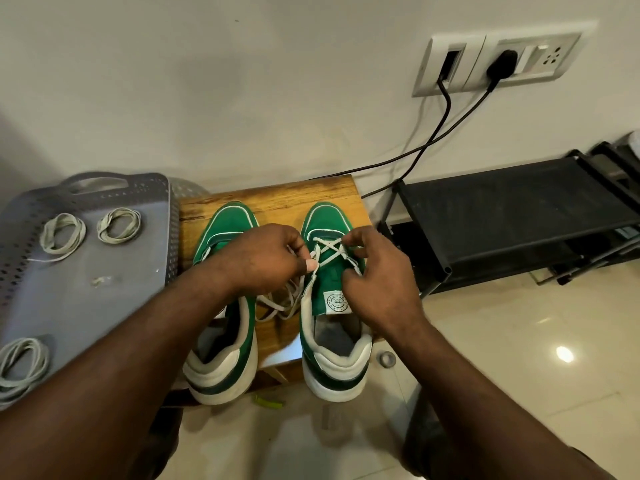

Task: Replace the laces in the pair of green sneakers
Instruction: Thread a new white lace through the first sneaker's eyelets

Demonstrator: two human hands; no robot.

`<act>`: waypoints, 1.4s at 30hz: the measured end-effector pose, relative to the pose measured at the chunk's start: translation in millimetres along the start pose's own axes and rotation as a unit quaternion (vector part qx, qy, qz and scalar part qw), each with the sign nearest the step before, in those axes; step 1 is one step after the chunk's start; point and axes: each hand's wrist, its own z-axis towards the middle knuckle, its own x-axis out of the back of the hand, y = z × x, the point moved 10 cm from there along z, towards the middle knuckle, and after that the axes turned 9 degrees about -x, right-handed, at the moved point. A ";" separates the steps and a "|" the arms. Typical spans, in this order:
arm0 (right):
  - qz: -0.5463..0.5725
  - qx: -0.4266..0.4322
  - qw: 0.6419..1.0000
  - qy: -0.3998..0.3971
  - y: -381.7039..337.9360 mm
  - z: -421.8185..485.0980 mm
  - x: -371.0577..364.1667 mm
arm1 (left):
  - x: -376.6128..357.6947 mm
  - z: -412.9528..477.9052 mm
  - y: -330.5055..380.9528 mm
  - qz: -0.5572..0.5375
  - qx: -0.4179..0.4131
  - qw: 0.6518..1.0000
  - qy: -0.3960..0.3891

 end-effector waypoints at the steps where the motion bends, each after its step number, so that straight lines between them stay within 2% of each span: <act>1: 0.028 -0.013 0.999 0.009 2.7 1.0 3.1 | 0.2 0.8 -1.5 -0.010 0.005 1.000 0.005; 4: 0.060 -0.024 0.998 0.009 3.4 1.4 3.0 | 6.8 3.7 -7.5 -0.025 0.017 0.998 0.062; 6: 0.070 -0.027 0.997 0.010 3.1 0.4 1.9 | 9.9 5.5 -9.8 0.005 0.018 0.995 0.095; 9: 0.084 -0.043 0.995 0.014 5.6 -0.7 0.9 | 0.9 6.7 -11.2 0.050 0.025 0.994 0.090; 12: 0.075 -0.045 0.996 0.016 6.1 -1.3 0.1 | -4.6 7.2 -11.0 0.030 0.030 0.994 0.102; 14: 0.065 -0.044 0.997 0.018 5.6 -1.7 0.3 | -5.3 7.1 -12.1 -0.018 0.038 0.994 0.098; 16: 0.045 -0.040 0.998 0.022 4.4 -2.1 1.1 | -2.0 5.8 -15.0 -0.111 0.062 0.987 0.100; 20: 0.011 -0.032 0.999 0.028 0.3 -2.8 0.6 | 1.0 4.0 -10.8 -0.338 0.089 0.932 0.099; 22: 0.010 -0.034 0.999 0.026 0.4 -2.4 -0.3 | 5.5 3.7 -3.4 -0.378 0.069 0.919 0.089; 24: 0.008 -0.037 0.999 0.022 1.1 -1.9 -1.2 | 17.2 3.5 -1.9 -0.295 0.044 0.948 0.110; 26: 0.012 -0.037 0.999 0.019 1.4 -1.7 -1.8 | 26.9 2.3 -3.9 -0.135 0.035 0.981 0.137; 28: 0.018 -0.038 0.999 0.016 1.7 -1.5 -2.1 | 16.4 2.1 -5.9 -0.033 0.047 0.994 0.097; 30: 0.011 -0.041 0.999 0.013 1.8 -1.3 -2.7 | 4.2 2.0 -6.1 -0.003 0.053 0.997 0.064; 31: 0.006 -0.041 0.999 0.013 1.8 -1.3 -2.8 | 4.5 2.6 -3.1 -0.018 0.044 0.996 0.075; 33: 0.000 -0.041 0.999 0.015 1.6 -1.5 -3.1 | 15.6 3.0 10.2 -0.127 -0.013 0.982 0.138; 34: -0.001 -0.040 0.999 0.018 1.6 -1.5 -2.9 | 23.7 1.1 20.8 -0.202 -0.056 0.963 0.168; 36: -0.005 -0.038 0.999 0.027 2.1 -1.1 -3.4 | 40.9 -4.5 40.6 -0.348 -0.151 0.903 0.204; 38: 0.002 -0.036 0.999 0.028 2.8 -0.7 -5.3 | 53.7 -10.5 53.1 -0.429 -0.225 0.849 0.211; 39: 0.024 -0.032 0.999 0.028 2.5 -0.6 -5.3 | 56.4 -12.2 56.4 -0.439 -0.249 0.838 0.207; 40: 0.062 -0.025 0.997 0.029 -0.4 -1.4 -3.2 | 56.9 -13.1 59.1 -0.428 -0.264 0.841 0.201; 42: 0.142 0.024 0.989 0.045 -15.0 -4.6 9.5 | 50.2 -14.4 67.3 -0.369 -0.283 0.868 0.174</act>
